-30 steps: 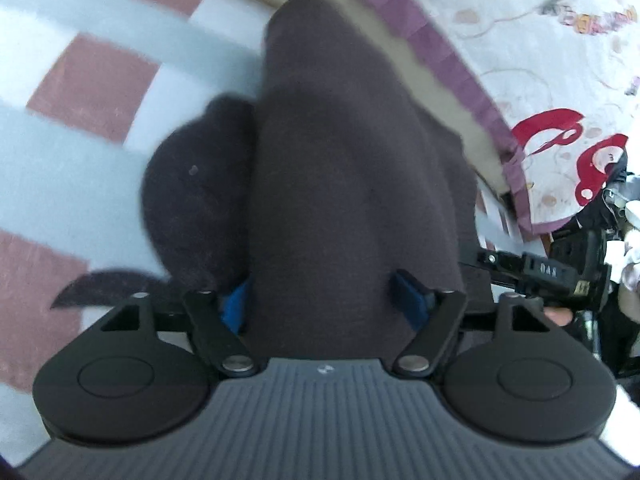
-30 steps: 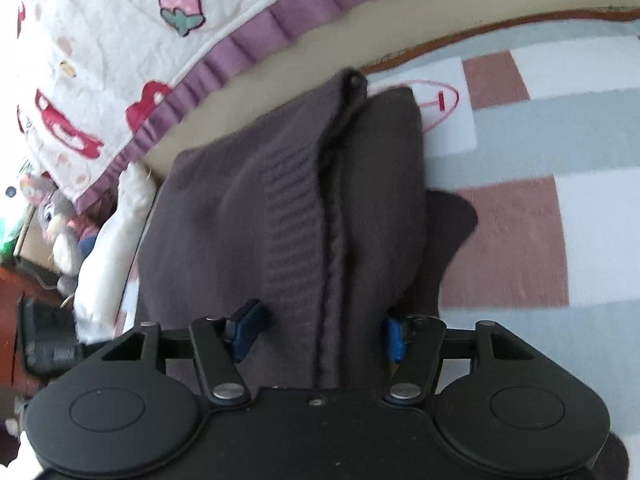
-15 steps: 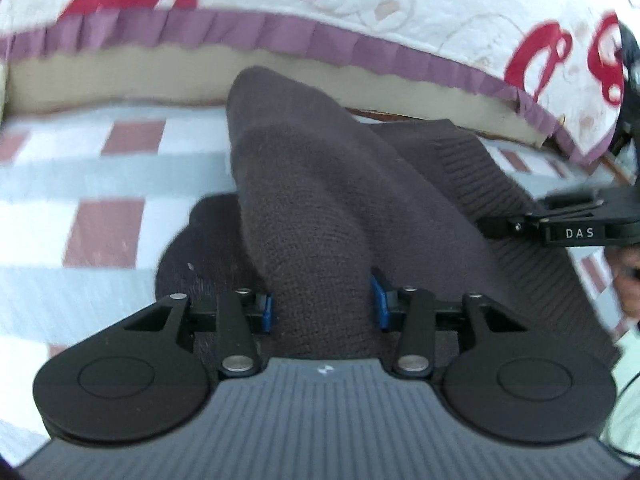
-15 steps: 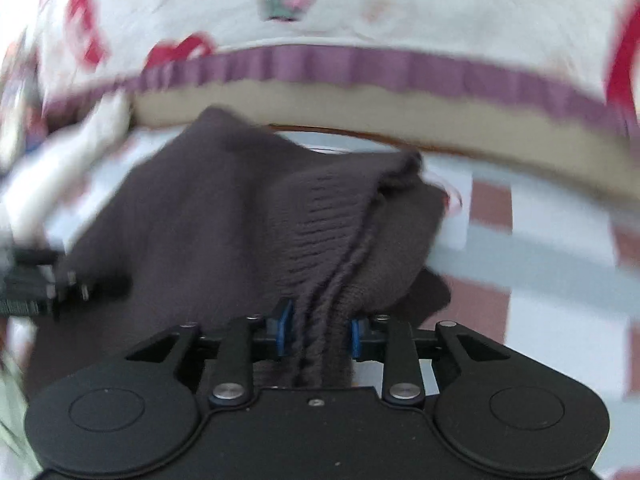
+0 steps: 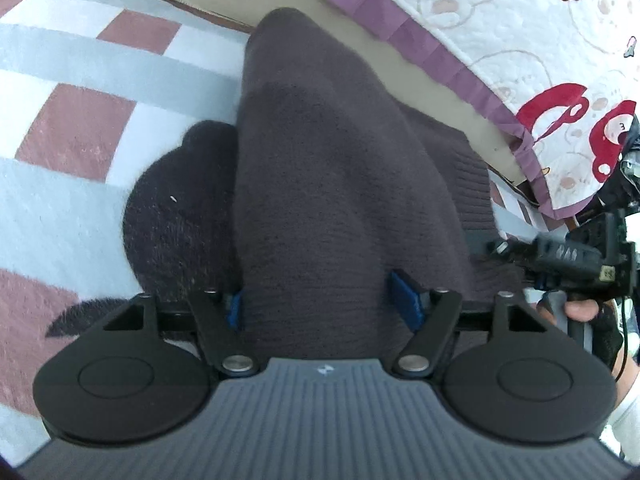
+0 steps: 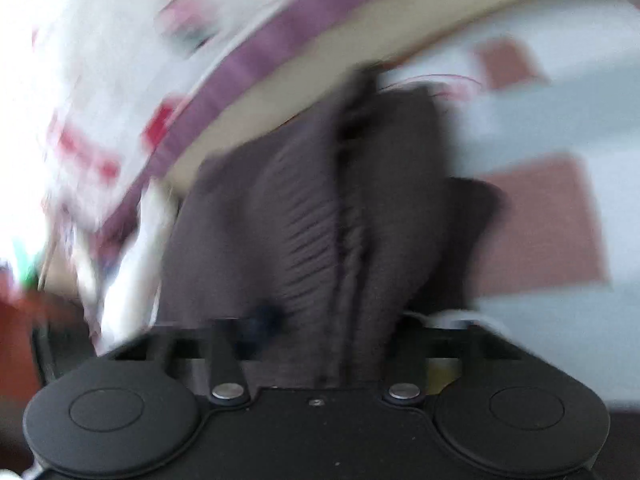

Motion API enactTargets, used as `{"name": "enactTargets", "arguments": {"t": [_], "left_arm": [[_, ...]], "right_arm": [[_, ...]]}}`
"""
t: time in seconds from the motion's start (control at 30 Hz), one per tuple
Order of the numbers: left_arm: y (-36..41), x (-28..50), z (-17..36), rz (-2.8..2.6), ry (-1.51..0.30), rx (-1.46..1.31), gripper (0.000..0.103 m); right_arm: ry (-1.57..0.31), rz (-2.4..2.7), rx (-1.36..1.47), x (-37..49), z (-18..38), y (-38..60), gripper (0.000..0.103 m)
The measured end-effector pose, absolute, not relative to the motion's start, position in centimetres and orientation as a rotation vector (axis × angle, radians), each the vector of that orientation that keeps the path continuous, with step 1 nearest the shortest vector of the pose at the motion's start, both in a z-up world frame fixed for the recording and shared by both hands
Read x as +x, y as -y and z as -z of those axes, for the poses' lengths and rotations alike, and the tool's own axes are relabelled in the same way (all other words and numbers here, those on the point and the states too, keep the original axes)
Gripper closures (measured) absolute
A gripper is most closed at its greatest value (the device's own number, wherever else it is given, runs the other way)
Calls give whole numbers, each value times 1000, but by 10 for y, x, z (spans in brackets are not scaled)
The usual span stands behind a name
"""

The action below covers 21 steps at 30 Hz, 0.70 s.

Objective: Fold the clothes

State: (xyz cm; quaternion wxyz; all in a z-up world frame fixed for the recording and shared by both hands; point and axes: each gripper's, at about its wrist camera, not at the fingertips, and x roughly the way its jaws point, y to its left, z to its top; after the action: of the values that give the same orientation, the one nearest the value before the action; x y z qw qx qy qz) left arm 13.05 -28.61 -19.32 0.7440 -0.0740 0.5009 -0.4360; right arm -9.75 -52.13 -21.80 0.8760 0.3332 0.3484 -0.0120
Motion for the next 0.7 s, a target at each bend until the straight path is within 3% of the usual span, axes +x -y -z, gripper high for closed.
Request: {"name": "enactTargets", "arguments": {"t": [0.07,0.13,0.33,0.7], "left_arm": [[287,125,182,954,-1035,-94,63],[290,112,164,947,-939,-6,66],[280,89,118,903,-715,125,66],[172,93,65,755,-651,59,66]], "right_arm": [[-719,31,586,-92,197,503,77],[-690,42,511,-93,172,483,79],[-624,56,302,-94,104,423,81],[-570,-87,200,-60,49,350,81]]}}
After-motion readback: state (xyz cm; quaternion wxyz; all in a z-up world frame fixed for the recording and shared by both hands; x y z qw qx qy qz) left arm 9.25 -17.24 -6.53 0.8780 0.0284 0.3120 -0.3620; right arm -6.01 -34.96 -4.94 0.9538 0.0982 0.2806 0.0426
